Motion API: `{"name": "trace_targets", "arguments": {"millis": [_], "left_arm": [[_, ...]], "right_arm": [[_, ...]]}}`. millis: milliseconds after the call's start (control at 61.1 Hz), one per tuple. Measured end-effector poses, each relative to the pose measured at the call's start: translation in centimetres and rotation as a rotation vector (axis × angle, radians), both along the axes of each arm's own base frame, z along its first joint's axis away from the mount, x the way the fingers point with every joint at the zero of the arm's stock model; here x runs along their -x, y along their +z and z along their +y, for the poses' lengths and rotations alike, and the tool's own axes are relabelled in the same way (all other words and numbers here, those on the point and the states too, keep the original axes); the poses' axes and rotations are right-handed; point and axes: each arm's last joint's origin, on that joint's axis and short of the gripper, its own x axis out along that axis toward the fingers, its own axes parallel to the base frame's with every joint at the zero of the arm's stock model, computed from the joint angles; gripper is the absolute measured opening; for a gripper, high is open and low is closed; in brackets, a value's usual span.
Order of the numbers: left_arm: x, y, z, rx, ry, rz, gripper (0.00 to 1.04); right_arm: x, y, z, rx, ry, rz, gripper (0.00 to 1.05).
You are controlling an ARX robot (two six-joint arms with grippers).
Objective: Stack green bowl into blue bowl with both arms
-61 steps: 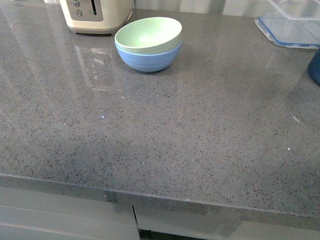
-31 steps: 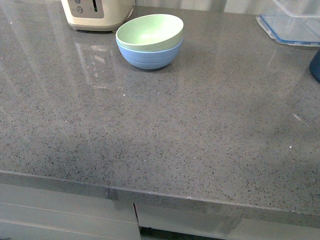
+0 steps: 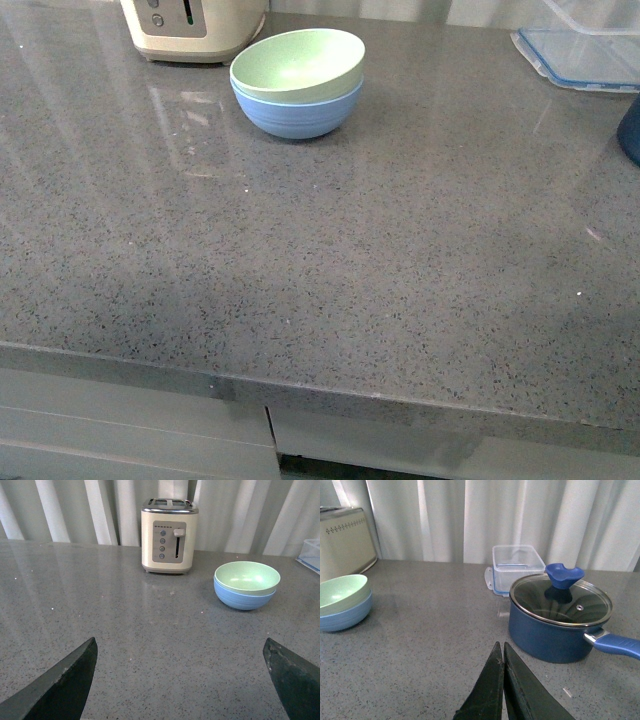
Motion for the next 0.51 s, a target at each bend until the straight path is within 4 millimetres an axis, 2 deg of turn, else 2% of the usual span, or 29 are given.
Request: {"name": "trace_targets", "arguments": {"millis": [98,507], "left_arm": [[0.0,0.0,0.0,0.000,0.000,0.000,0.98],[0.0,0.0,0.0,0.000,0.000,0.000,0.98]], "right_arm": [[0.4,-0.6,0.0,0.000,0.000,0.022,0.01],[1.9,0.0,0.0,0.000,0.000,0.001,0.01]]}}
